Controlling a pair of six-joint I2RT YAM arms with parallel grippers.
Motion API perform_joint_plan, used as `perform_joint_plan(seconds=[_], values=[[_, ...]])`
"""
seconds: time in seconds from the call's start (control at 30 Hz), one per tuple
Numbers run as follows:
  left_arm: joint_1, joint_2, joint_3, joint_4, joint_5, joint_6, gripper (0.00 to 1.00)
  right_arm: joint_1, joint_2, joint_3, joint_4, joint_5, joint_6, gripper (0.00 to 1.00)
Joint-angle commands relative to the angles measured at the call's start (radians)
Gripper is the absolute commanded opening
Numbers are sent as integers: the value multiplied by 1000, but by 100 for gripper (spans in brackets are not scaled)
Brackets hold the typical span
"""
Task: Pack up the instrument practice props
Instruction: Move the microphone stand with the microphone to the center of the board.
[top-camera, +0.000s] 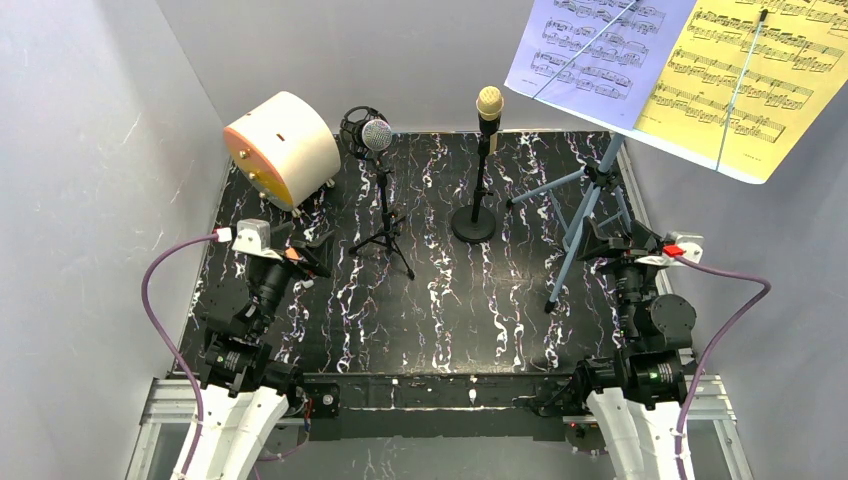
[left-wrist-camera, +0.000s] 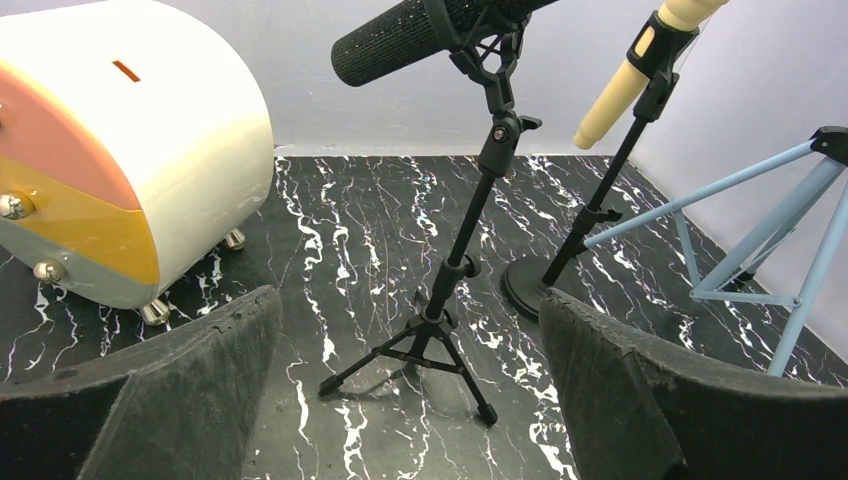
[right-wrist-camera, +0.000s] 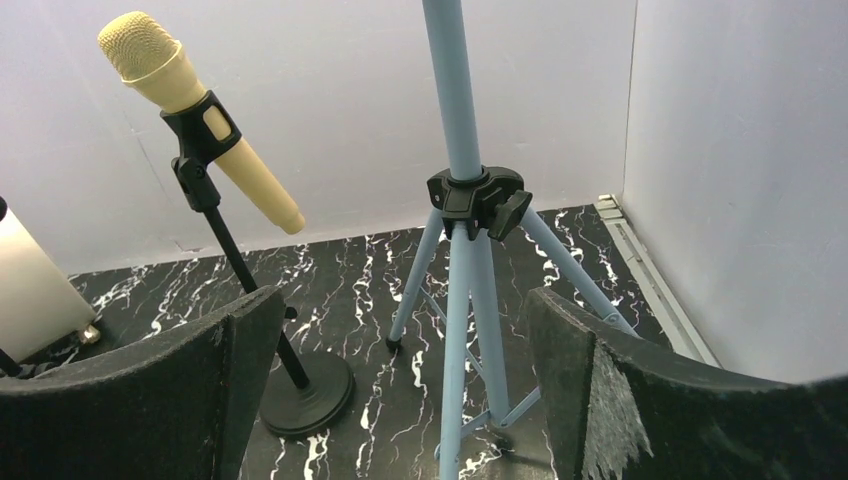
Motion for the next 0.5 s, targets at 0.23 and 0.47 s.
perform_joint_plan(seconds=[0.23,0.47], values=[[-5,20,0,31,5,-22,98,-1,-19,12,32,3,-20,99],[-4,127,52,7,74,-44,98,0,5,11,37,-40,-1,99]])
